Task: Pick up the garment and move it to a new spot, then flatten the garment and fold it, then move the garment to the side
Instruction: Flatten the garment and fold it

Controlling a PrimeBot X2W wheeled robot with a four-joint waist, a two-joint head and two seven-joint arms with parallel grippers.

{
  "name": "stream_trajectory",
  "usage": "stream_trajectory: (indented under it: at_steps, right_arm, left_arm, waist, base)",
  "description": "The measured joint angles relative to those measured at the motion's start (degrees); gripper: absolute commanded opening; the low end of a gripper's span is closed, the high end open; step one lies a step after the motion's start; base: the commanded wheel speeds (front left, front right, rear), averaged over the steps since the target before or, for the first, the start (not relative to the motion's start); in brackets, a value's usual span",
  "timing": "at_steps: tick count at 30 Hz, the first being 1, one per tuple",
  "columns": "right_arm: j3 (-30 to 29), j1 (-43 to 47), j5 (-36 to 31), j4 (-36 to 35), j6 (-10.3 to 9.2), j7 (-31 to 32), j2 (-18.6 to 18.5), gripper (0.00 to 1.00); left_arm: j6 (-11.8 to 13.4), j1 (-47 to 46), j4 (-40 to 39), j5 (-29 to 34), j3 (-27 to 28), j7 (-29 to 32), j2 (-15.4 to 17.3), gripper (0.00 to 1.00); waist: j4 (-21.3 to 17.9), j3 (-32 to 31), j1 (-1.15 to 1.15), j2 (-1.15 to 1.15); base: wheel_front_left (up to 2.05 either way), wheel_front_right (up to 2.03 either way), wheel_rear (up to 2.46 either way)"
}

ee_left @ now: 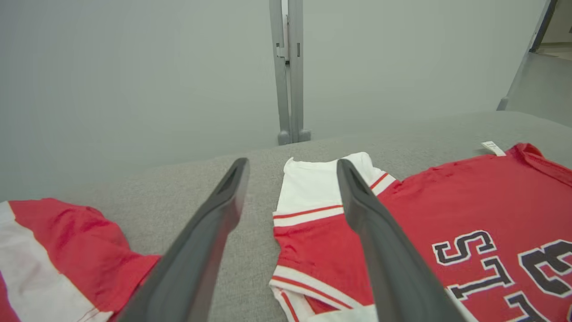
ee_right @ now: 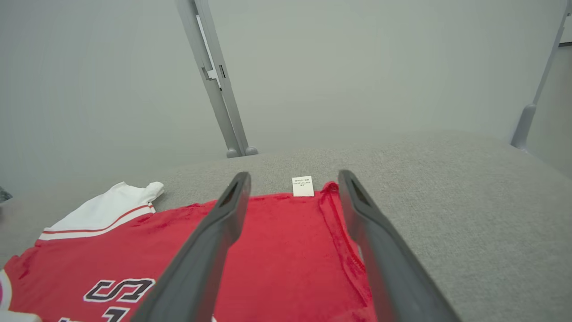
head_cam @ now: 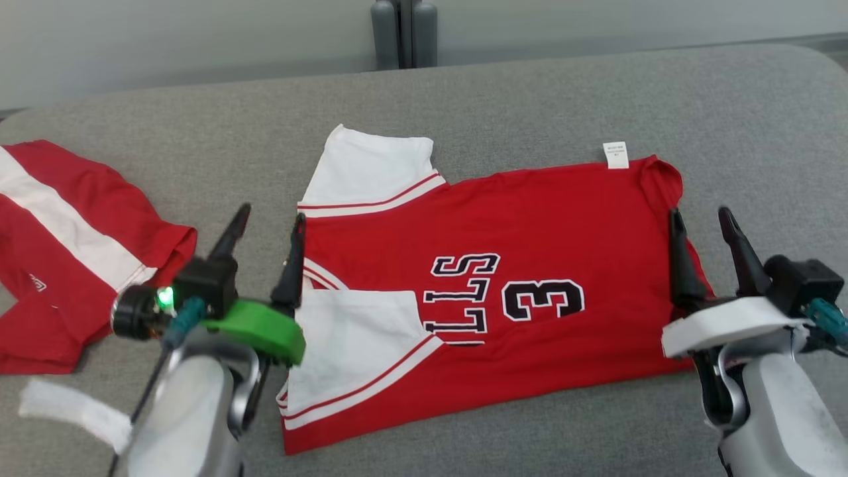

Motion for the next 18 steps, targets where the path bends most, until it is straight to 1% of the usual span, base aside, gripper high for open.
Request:
stream_trajectory:
  at_steps: [3, 5, 6, 7, 9, 12, 15, 18]
  right_arm:
    - [1.90, -3.65, -0.75, -0.89, -0.01, 0.08, -0.11, 1.00]
    - [3.25, -6.00, -0.70, -1.42, 0.00, 0.09, -0.42, 1.00]
    - [3.66, -6.98, -0.66, -1.53, 0.00, 0.10, -0.56, 1.00]
    - [4.15, -8.22, -0.59, -1.72, 0.00, 0.10, -0.76, 1.00]
    - [5.01, -10.61, -0.36, -2.13, -0.01, 0.10, -1.00, 1.00]
    - [6.76, -14.22, -0.21, -2.59, -0.01, 0.09, -0.65, 1.00]
    - [6.82, -16.12, -0.05, -3.03, -0.01, 0.07, -0.29, 1.00]
    - [6.90, -17.46, 0.47, -3.49, -0.01, 0.00, 0.02, 1.00]
  left_arm:
    - [-2.42, -7.63, 2.46, 0.18, -1.58, 6.13, 2.65, 1.00]
    - [-3.67, -12.46, 5.21, -3.71, -3.22, 11.78, 3.09, 1.00]
    - [-3.83, -14.35, 6.20, -5.20, -4.24, 14.25, 3.54, 1.00]
    - [-4.09, -16.79, 7.25, -6.94, -5.54, 17.00, 4.61, 1.00]
    - [-4.09, -21.92, 8.18, -10.59, -8.88, 21.58, 8.21, 1.00]
    - [-4.09, -28.28, 9.37, -18.19, -13.74, 28.78, 13.76, 1.00]
    - [-4.09, -33.26, 9.82, -24.10, -17.86, 34.08, 18.16, 1.00]
    - [-4.09, -37.43, 10.29, -28.24, -21.34, 38.36, 22.05, 1.00]
  waist:
    - [-0.83, 2.45, 0.00, 0.00]
    - [-1.47, 4.31, 0.00, 0.00]
    - [-1.76, 5.10, 0.00, 0.00]
    - [-2.15, 6.07, 0.00, 0.00]
    - [-2.94, 7.85, 0.00, 0.00]
    - [-4.57, 10.66, 0.01, 0.00]
    - [-6.30, 13.04, 0.01, 0.00]
    - [-8.07, 15.25, 0.01, 0.00]
  base:
    - [0.00, 0.00, 0.00]
    - [0.00, 0.00, 0.00]
    - [0.00, 0.00, 0.00]
    - [0.00, 0.00, 0.00]
    - [0.00, 0.00, 0.00]
    - [0.00, 0.00, 0.00]
    - [0.00, 0.00, 0.00]
    - [0.00, 0.00, 0.00]
